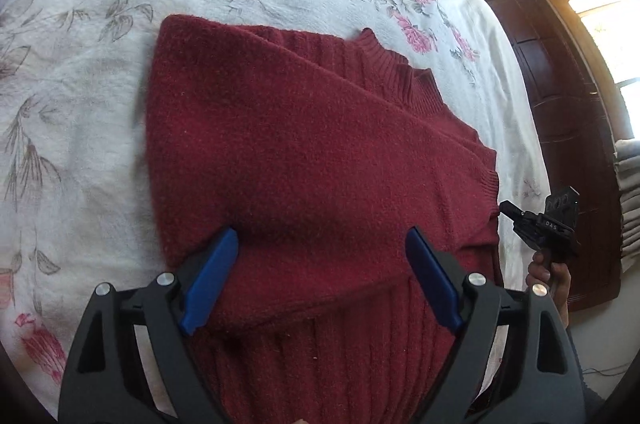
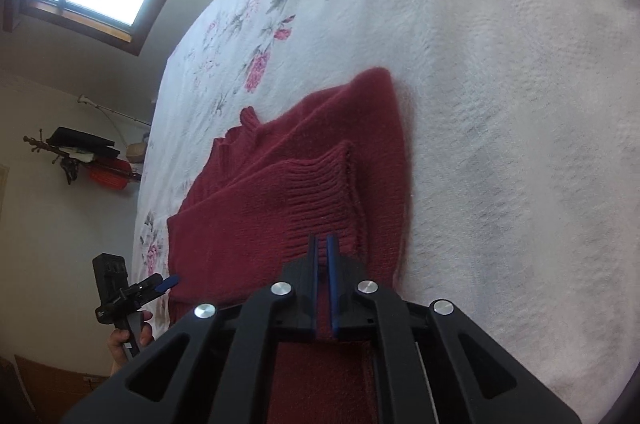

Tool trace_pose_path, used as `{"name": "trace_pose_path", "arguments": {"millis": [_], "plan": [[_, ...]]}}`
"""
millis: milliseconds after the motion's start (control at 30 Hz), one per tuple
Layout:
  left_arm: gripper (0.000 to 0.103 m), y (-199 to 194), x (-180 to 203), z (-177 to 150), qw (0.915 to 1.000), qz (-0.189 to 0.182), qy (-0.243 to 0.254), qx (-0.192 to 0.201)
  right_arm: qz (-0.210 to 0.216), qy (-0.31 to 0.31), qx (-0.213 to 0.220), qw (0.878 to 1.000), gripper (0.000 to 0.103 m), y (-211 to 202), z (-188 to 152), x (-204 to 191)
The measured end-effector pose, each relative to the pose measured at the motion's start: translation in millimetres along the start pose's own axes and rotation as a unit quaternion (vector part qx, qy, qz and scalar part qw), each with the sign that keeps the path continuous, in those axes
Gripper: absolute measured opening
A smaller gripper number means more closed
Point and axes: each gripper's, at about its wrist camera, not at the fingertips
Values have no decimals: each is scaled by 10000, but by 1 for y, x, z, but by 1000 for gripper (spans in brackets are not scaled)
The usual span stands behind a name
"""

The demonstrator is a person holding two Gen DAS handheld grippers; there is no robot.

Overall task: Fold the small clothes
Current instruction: 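Move both grippers to the sweater hem and grasp it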

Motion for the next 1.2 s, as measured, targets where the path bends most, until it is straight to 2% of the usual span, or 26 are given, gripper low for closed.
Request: {"name": "trace_pose_path", "arguments": {"millis": [67, 133, 200, 233, 333, 367, 433, 533, 700, 800, 933, 1100, 1200], "plan": [[85, 0, -4, -2, 9999, -65, -44, 65, 3, -143, -58, 9999, 8, 4, -2, -6], [85, -1, -9, -4, 9995, -174, -211, 150, -236, -91, -187, 9995, 12, 17, -3, 1], [85, -7, -10, -4, 9985, -207, -479, 184, -320, 86, -264, 9991, 1, 25, -4, 13], [85, -14, -8, -5, 9978, -217, -602, 178, -279, 151, -237, 9992, 0, 19, -6, 14], [90, -53, 4, -24, 9972, -395, -551, 317, -57, 105, -143, 9998, 32, -12, -28, 8], [90, -67, 6, -36, 9972, -406, -528, 326, 15, 61, -165, 9998, 36, -25, -41, 8], [91, -90, 9, -68, 9973, -421, -562, 234, 146, 86, -353, 9992, 38, -48, -72, 14], [92, -116, 10, -137, 9975, -326, -620, -46, 139, 300, -702, 9970, 49, -80, -135, 36], [92, -132, 2, -260, 9942, -119, -877, -611, 119, 861, -1151, 9895, 51, -119, -246, 85], [92, -133, -7, -308, 9908, 10, -1150, -710, 130, 1219, -1321, 9836, 52, -128, -292, 107], [92, -127, -19, -343, 9823, -404, -1627, -835, 110, 1314, -1465, 9804, 53, -121, -320, 117], [93, -114, -38, -359, 9656, -952, -2242, -905, 278, 1490, -1473, 9774, 56, -110, -325, 122], [95, -109, -38, -358, 9644, -951, -2255, -1003, 352, 1594, -1459, 9757, 57, -105, -327, 123]]}}
Point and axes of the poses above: each gripper's, at about its wrist camera, not at the fingertips, and y roughly the way its jaws point, x to its right, z to its top, and after that the axes turned 6 degrees about y, right-handed
